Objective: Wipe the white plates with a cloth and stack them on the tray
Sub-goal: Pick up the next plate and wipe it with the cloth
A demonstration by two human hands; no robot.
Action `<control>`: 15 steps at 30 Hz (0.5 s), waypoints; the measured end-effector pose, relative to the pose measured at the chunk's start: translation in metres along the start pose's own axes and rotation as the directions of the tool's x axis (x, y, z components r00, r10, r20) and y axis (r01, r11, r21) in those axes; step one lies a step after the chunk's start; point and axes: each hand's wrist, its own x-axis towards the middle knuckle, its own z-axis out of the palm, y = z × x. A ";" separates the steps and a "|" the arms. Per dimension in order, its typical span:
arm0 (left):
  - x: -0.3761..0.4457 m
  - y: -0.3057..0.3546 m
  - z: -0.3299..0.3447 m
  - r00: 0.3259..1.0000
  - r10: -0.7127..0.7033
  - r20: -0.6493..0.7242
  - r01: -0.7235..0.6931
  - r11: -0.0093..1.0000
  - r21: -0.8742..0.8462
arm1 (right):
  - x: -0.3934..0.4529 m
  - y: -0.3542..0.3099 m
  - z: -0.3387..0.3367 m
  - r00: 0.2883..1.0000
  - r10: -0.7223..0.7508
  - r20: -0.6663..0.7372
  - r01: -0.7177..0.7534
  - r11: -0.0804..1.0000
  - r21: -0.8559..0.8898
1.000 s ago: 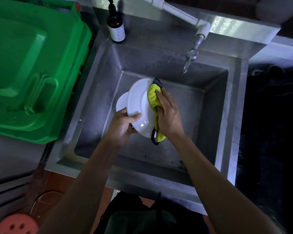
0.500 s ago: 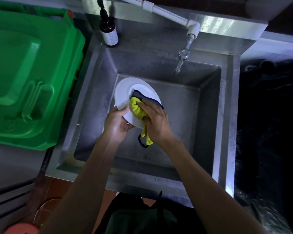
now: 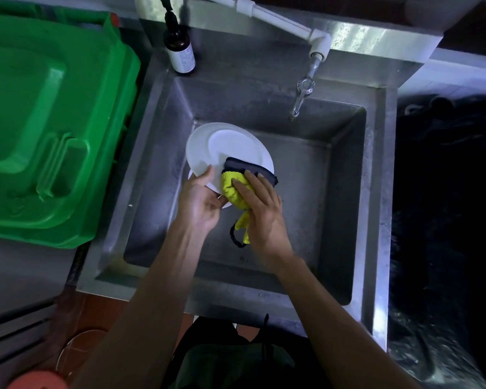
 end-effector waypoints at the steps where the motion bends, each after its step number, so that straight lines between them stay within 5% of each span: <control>1: -0.001 -0.001 -0.002 1.000 0.001 0.020 -0.001 1.000 -0.016 | -0.001 0.002 -0.001 1.000 0.019 -0.020 -0.018 0.999 0.032; 9: -0.001 0.001 -0.013 0.992 0.008 0.125 -0.003 0.999 -0.040 | 0.011 0.025 -0.019 0.979 0.164 -0.125 -0.138 0.972 0.190; 15: 0.001 0.012 -0.028 0.968 -0.026 0.251 -0.017 0.986 0.165 | 0.033 0.034 -0.042 0.961 0.263 -0.085 -0.231 0.933 0.274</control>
